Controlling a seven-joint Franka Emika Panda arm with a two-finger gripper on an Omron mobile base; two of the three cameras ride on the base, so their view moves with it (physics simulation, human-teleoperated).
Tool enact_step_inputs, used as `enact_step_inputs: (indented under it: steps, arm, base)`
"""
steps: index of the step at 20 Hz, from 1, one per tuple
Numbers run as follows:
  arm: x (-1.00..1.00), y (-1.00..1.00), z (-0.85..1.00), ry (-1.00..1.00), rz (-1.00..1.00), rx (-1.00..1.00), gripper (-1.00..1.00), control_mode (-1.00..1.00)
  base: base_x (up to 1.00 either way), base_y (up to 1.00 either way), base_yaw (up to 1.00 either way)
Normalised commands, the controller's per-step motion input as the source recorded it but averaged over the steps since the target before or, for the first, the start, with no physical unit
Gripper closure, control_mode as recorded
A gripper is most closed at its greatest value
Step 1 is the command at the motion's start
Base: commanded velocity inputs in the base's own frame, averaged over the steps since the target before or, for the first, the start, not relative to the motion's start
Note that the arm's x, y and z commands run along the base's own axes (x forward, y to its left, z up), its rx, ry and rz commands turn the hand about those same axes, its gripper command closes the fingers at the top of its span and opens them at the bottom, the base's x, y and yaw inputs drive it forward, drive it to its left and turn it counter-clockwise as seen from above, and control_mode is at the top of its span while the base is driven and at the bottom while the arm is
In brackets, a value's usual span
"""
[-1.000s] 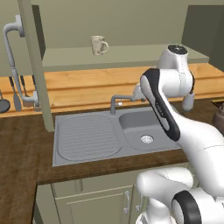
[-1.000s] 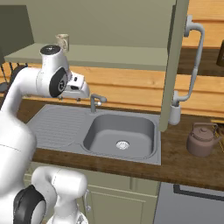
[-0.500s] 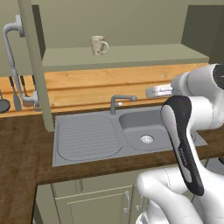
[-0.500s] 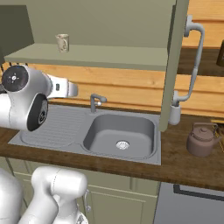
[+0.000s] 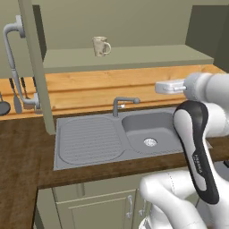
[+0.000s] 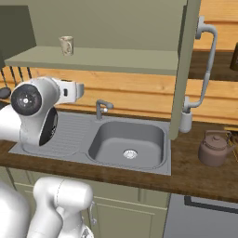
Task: Pick the kettle from the counter and place it on the tray. Then pick the mug from the cabinet and place it on the tray. Then close the cabinet doors.
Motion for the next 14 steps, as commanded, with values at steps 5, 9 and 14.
enact_step_inputs:
  steps: [5, 9, 14]
  arm:
    - [-0.01, 0.02, 0.0, -0.09, 0.0, 0.0, -1.0, -1.0]
    - [0.0, 0.1, 0.17, -0.08, -0.04, -0.01, -1.0, -1.0]
    - [0.0, 0.0, 0.54, -0.16, -0.01, 0.0, -1.0, -1.0]
  base:
    - [0.0, 0.0, 0.0]
    - [0.0, 0.0, 0.0]
    - [0.0, 0.0, 0.0]
